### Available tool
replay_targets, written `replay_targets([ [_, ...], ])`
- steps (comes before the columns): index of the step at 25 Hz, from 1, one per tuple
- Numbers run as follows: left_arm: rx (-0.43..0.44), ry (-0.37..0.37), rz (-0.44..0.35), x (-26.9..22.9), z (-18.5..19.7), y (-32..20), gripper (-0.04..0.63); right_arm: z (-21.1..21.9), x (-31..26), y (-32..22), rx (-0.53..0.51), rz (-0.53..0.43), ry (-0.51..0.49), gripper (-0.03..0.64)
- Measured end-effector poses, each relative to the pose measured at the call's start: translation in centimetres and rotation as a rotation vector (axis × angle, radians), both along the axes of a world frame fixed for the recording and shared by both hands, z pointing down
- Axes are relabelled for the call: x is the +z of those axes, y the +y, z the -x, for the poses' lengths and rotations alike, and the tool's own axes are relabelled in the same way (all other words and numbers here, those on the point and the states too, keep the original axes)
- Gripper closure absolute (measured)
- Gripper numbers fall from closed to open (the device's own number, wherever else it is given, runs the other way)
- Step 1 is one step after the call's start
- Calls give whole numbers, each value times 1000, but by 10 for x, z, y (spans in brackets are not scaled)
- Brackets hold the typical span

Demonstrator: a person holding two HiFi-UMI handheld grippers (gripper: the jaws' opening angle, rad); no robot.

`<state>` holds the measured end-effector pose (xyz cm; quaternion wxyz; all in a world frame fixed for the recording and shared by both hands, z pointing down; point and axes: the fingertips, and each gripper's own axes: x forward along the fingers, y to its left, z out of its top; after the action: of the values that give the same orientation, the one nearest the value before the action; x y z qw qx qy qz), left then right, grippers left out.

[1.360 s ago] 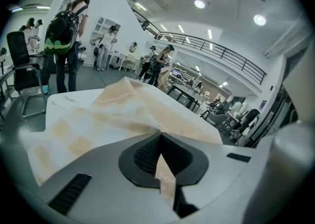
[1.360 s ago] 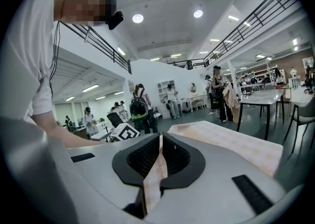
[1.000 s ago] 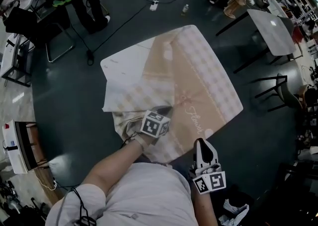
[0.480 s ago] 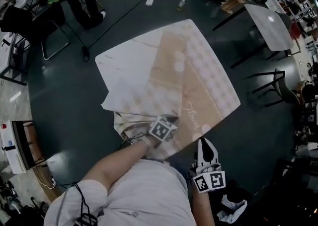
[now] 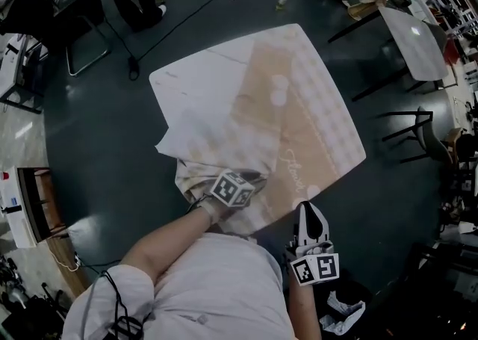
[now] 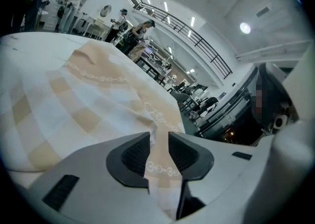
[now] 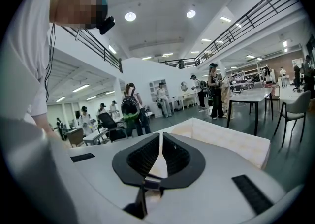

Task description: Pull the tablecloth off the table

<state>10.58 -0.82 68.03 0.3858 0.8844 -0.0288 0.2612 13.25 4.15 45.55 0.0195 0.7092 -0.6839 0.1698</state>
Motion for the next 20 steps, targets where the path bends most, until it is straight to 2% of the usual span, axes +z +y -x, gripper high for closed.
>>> replay_targets([
  [3,-58,20,-7,-8,19,-13,486,5,0,-6,-17,-1,-1,583],
  [6,-154,7,-16,-10,52,-34,486,9,1,-9,-31,1,1,583],
  [12,-445,60,42,-19,130,-92,486,17,4,-15,-64,9,-2,583],
  [16,-621,49,24,-14,193,-130,486,25,6,-20,-95,12,-1,583],
  [20,-760,20,24,-4,255,-153,466,37,6,-26,-122,15,5,583],
])
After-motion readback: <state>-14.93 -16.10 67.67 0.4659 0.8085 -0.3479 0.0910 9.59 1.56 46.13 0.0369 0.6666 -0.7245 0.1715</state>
